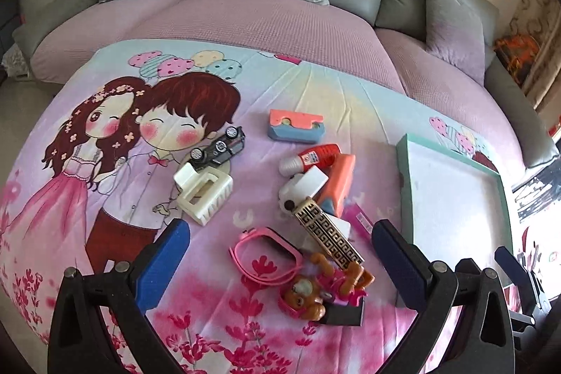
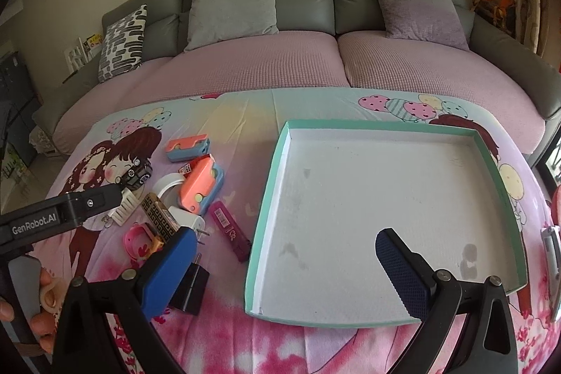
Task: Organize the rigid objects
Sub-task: 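Move the right tool to the pink toy dog figure and close on it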
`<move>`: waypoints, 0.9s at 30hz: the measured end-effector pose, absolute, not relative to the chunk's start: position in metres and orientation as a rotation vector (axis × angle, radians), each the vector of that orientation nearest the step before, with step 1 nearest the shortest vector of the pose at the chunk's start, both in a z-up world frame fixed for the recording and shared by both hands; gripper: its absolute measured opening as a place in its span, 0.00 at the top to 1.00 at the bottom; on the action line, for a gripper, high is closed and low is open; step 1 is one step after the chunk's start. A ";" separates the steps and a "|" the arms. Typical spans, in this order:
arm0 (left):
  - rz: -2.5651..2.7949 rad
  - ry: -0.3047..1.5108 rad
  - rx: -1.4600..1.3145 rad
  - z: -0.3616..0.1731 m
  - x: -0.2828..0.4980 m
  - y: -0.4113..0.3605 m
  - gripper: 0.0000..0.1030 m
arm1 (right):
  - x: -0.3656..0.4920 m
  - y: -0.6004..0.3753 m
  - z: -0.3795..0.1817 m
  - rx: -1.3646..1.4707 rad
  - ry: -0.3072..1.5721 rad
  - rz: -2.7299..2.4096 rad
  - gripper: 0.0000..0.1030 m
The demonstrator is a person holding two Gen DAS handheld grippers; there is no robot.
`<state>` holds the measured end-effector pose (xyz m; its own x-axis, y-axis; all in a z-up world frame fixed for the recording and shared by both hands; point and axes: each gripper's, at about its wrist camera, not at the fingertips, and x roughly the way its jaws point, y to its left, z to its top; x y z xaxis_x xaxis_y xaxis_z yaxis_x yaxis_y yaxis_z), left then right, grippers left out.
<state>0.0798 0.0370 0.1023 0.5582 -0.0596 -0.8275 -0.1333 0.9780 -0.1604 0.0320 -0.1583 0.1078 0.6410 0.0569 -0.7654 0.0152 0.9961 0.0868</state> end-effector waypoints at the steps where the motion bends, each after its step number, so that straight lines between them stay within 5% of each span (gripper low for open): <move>1: 0.062 0.976 -0.215 0.102 0.080 0.038 0.00 | 0.035 -0.157 0.107 0.089 0.879 0.025 0.00; 27: 0.300 0.958 -0.373 0.060 0.042 0.108 0.00 | 0.040 -0.071 0.082 0.039 0.957 0.292 0.00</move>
